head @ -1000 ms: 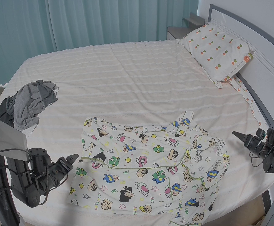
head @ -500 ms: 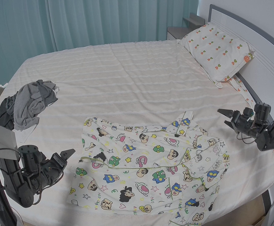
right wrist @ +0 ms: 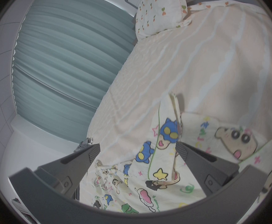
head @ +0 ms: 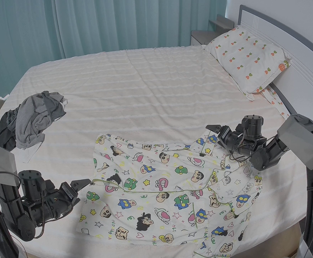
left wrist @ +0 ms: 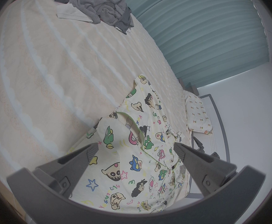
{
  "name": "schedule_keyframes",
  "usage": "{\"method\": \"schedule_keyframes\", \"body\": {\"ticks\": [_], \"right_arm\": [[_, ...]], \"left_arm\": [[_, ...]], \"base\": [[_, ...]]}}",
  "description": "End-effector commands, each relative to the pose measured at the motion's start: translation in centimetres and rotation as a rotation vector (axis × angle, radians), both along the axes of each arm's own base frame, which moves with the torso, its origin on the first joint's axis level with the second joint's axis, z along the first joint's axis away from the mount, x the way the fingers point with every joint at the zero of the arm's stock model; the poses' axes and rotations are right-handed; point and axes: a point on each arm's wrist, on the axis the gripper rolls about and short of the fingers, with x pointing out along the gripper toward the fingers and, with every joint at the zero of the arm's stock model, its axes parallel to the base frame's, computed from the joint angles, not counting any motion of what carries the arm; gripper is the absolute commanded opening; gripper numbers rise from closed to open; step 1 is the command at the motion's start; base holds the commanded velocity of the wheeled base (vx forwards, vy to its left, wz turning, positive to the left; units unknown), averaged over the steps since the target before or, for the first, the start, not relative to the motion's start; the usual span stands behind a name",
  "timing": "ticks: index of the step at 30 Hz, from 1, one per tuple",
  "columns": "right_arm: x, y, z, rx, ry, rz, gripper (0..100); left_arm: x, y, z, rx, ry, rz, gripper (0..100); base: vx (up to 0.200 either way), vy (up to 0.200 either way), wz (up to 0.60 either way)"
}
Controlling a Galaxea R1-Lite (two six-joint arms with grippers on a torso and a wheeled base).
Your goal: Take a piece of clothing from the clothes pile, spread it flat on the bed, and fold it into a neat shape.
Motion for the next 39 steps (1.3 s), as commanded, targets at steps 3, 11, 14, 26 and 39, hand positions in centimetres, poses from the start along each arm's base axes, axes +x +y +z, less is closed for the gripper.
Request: {"method": "schedule_keyframes", "body": {"ticks": [3, 11, 14, 26, 39], "right_arm": [[-0.5, 0.8, -1.3, -0.007, 0.037, 0.018, 100], [-0.7, 1.3, -1.7, -0.01, 0.049, 0.03, 100], [-0.8, 1.8, -2.3, -0.013, 0.063, 0.042, 100], [-0.7, 3.7, -1.5, -0.002, 0.018, 0.082, 100], [3.6, 3.7, 5.3, 0.098, -0.335, 0.061, 100]], "left_arm": [[0.0, 0.0, 0.1, 0.001, -0.013, -0.001, 100], [0.0, 0.0, 0.0, 0.004, -0.011, -0.002, 100], [0.0, 0.0, 0.0, 0.004, -0.012, -0.004, 100], [0.0, 0.0, 0.0, 0.005, -0.009, -0.002, 100], [0.0, 0.0, -0.1, 0.008, -0.005, 0.003, 100]], "base": [[0.0, 0.0, 0.0], [0.0, 0.0, 0.0], [0.0, 0.0, 0.0], [0.0, 0.0, 0.0], [0.0, 0.0, 0.0]]}}
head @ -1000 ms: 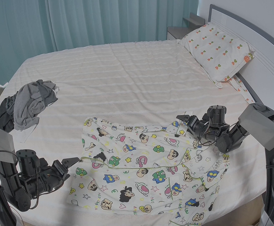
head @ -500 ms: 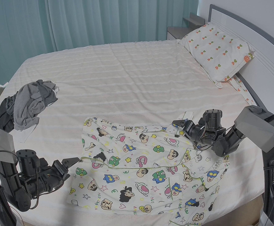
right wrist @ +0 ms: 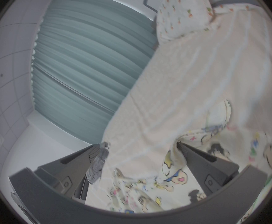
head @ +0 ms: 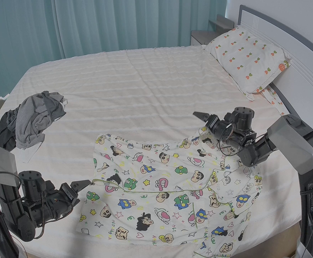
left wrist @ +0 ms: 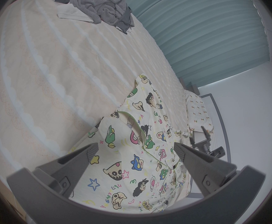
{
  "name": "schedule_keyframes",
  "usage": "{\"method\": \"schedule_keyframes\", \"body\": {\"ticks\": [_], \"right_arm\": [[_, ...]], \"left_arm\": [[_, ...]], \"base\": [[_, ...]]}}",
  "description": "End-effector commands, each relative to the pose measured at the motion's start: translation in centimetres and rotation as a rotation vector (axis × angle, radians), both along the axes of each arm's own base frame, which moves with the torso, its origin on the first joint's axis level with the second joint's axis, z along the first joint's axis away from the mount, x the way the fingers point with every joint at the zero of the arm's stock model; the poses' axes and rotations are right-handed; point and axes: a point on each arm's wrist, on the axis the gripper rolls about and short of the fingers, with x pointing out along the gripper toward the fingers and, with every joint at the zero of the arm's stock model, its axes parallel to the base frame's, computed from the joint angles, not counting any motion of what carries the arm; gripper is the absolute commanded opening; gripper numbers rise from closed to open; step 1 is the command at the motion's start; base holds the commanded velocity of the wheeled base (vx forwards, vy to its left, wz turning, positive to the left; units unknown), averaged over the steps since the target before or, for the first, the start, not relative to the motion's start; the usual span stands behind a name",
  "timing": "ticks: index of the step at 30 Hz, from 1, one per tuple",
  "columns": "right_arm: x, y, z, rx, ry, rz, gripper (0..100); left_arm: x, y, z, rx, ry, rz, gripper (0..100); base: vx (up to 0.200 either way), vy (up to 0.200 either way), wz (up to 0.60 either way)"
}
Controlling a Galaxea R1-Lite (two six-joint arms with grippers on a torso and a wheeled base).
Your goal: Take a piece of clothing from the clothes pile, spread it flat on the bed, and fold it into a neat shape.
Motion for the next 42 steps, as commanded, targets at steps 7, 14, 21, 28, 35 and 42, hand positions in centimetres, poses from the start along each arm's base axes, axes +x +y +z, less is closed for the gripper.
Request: {"method": "schedule_keyframes", "body": {"ticks": [7, 14, 21, 28, 35, 42], "right_arm": [[1.7, -0.3, 0.5, 0.007, -0.083, -0.009, 100], [0.9, -1.8, 0.7, -0.006, -0.05, -0.039, 100], [-3.0, -6.9, 1.5, -0.134, 0.011, -0.116, 100], [-15.7, -10.7, 3.7, -0.191, 0.106, -0.158, 100], [-25.0, -13.7, 1.3, -0.189, 0.173, -0.08, 100], [-26.6, -14.8, -0.5, -0.219, 0.237, -0.048, 100]], "left_arm": [[0.0, 0.0, 0.0, 0.0, -0.009, 0.003, 100], [0.0, 0.0, 0.0, -0.001, -0.008, 0.002, 100], [0.0, 0.0, 0.0, -0.003, -0.007, 0.003, 100], [-0.3, 0.0, 0.0, -0.006, 0.004, 0.007, 100], [-0.4, -0.3, 0.7, -0.044, -0.013, 0.013, 100], [-0.7, -0.6, 0.8, -0.053, 0.007, 0.003, 100]], "base": [[0.0, 0.0, 0.0], [0.0, 0.0, 0.0], [0.0, 0.0, 0.0], [-0.086, 0.0, 0.0], [-0.2, 0.0, 0.0], [-0.2, 0.0, 0.0]]}}
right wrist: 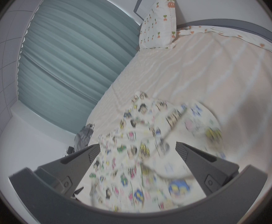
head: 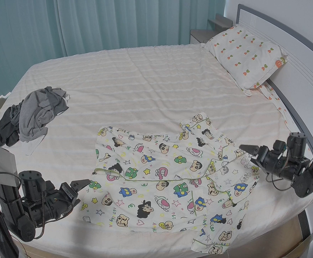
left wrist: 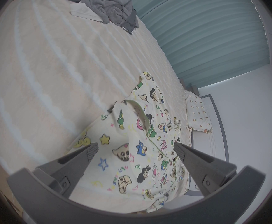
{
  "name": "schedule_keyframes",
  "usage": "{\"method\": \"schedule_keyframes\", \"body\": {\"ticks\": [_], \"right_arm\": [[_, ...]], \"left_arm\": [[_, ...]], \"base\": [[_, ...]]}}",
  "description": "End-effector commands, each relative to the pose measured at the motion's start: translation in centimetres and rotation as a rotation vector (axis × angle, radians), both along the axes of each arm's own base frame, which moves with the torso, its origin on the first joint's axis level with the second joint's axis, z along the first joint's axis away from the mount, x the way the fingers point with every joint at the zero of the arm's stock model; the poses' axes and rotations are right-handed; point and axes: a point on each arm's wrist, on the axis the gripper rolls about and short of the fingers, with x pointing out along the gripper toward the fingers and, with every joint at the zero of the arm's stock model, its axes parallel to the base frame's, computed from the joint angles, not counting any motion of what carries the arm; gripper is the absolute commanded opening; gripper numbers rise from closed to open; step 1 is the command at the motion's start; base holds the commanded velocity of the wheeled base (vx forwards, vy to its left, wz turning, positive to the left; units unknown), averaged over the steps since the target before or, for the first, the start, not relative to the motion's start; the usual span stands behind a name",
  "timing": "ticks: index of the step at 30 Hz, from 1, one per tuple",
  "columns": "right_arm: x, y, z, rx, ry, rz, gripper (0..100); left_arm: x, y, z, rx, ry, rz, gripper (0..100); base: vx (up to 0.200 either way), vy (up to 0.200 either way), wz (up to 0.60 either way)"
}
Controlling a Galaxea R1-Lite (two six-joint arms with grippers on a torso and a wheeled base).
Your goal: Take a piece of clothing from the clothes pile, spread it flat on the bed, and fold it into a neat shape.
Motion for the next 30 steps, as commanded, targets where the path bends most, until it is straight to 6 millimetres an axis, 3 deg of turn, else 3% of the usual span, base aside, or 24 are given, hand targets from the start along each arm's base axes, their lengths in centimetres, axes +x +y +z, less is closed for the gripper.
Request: {"method": "schedule_keyframes", "body": {"ticks": [1, 5, 10, 15, 23, 30], "right_arm": [[-7.6, -2.8, -0.3, -0.024, 0.022, 0.034, 100], [-7.9, -3.0, -1.5, 0.013, 0.082, 0.099, 100], [-7.9, -2.7, -4.8, -0.016, 0.203, 0.177, 100], [-7.8, -2.2, -7.3, -0.08, 0.256, 0.25, 100], [-7.4, 0.2, -8.3, -0.1, 0.255, 0.358, 100], [-5.5, 0.7, -11.3, -0.129, 0.25, 0.351, 100]], "left_arm": [[-0.7, -0.6, 0.6, -0.025, 0.004, -0.016, 100], [-0.9, -0.9, 0.7, -0.024, 0.009, -0.033, 100], [-1.0, -0.9, 0.8, -0.023, 0.01, -0.035, 100], [-1.0, -1.1, 0.9, -0.022, 0.008, -0.047, 100], [-1.2, -1.5, 0.6, -0.014, 0.029, -0.065, 100], [-1.2, -1.6, 0.5, -0.013, 0.036, -0.068, 100]], "base": [[-0.2, 0.0, 0.0], [-0.2, 0.0, 0.0], [-0.2, 0.0, 0.0], [0.0, 0.0, 0.0], [0.0, 0.0, 0.0], [0.0, 0.0, 0.0]]}}
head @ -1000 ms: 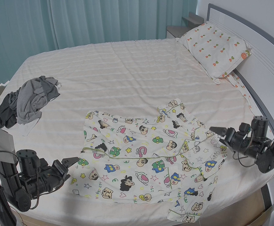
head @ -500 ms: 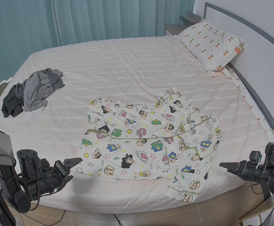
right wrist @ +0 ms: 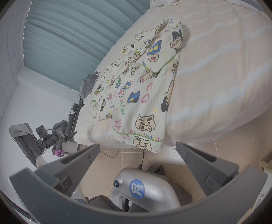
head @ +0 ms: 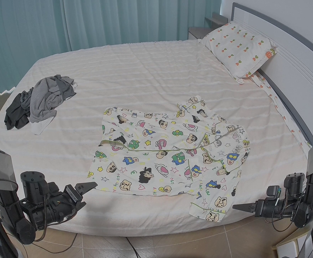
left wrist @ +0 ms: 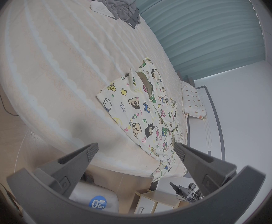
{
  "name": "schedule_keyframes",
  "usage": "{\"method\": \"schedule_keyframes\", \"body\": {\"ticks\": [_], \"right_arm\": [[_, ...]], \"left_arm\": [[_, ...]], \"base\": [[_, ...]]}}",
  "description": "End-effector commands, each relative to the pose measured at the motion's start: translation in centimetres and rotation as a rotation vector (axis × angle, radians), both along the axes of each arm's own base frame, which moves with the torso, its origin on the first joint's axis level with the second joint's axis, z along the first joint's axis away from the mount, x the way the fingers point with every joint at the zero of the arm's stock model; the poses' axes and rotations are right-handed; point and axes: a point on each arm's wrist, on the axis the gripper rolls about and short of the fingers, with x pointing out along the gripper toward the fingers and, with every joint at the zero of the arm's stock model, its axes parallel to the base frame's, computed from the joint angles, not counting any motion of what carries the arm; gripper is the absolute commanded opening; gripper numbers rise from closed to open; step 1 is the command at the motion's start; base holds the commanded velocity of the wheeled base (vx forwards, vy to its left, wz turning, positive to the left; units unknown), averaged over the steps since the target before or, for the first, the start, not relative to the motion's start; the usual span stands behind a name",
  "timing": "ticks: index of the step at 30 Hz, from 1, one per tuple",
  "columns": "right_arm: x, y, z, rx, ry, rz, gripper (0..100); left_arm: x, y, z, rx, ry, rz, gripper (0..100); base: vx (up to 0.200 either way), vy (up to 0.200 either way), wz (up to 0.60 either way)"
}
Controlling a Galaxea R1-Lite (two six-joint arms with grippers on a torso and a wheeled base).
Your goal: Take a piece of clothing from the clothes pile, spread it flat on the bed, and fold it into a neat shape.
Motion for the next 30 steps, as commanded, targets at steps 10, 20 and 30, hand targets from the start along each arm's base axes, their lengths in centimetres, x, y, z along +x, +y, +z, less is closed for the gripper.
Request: {"method": "schedule_keyframes", "body": {"ticks": [10, 20, 30], "right_arm": [[3.3, 3.1, -4.5, -0.088, -0.005, 0.029, 100], [3.5, 4.6, -3.3, -0.055, -0.041, 0.065, 100], [3.7, 5.3, -3.1, -0.05, -0.017, 0.076, 0]], "left_arm": [[-0.4, -0.2, -0.3, 0.006, 0.021, -0.012, 100], [-0.4, -0.4, -0.3, 0.006, 0.021, -0.023, 100], [-0.4, -0.4, -0.3, 0.022, 0.017, 0.008, 100]], "base": [[0.0, 0.0, 0.0], [0.0, 0.0, 0.0], [0.0, 0.0, 0.0]]}}
